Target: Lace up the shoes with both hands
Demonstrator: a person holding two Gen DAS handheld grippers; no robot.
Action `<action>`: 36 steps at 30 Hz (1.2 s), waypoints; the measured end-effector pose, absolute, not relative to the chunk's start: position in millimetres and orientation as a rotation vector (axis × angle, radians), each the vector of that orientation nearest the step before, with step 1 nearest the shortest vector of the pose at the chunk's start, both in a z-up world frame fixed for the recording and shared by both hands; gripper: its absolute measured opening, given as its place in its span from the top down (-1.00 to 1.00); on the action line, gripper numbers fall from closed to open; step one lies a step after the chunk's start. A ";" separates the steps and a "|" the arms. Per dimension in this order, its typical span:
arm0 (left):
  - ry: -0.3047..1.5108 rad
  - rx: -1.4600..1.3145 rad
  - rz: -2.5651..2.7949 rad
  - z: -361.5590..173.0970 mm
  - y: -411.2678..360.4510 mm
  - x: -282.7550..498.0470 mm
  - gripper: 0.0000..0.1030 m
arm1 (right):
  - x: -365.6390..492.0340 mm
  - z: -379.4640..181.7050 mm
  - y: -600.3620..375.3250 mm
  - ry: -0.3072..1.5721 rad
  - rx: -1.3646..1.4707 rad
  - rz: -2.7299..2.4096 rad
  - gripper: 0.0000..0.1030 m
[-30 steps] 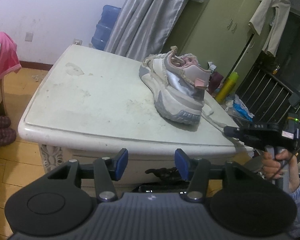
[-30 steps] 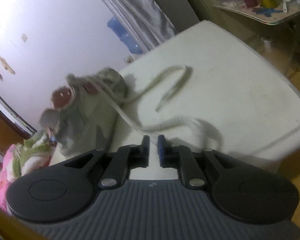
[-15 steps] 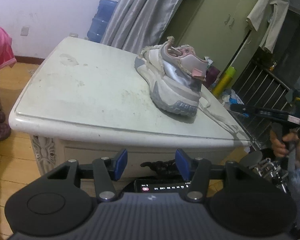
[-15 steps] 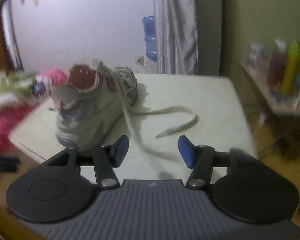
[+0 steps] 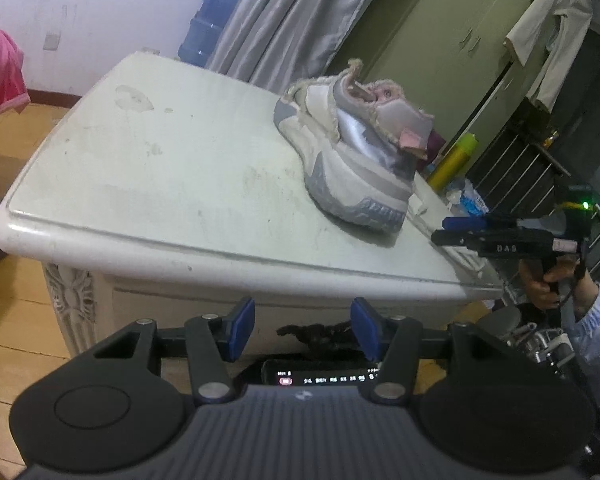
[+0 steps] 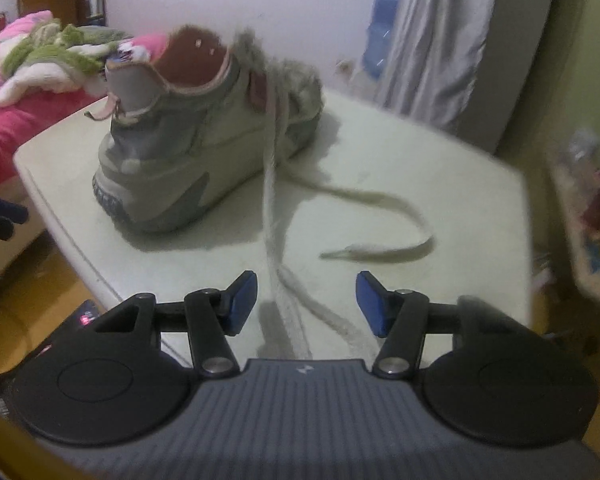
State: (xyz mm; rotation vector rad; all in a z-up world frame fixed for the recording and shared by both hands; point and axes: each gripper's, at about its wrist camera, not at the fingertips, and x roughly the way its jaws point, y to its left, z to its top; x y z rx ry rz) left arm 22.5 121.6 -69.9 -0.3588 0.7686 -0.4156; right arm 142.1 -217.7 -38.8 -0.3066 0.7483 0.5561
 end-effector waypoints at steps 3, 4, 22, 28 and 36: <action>0.776 -0.358 -0.408 -70.8 122.6 22.8 -0.05 | 148.3 -47.9 -220.3 0.778 -0.274 0.549 0.05; 0.777 -0.362 -0.406 -71.1 123.2 22.9 -0.05 | 149.6 -50.1 -221.7 0.781 -0.243 0.555 0.17; 0.806 -0.395 -0.396 -79.5 121.8 18.2 -0.07 | 158.5 -51.3 -253.7 0.822 0.052 0.577 0.55; 0.805 -0.394 -0.397 -79.7 121.1 15.5 -0.07 | 152.5 -49.9 -245.7 0.801 -0.043 0.546 0.71; 0.794 -0.392 -0.397 -76.6 120.7 8.0 -0.07 | 133.4 -49.7 -226.7 0.734 -0.184 0.469 0.91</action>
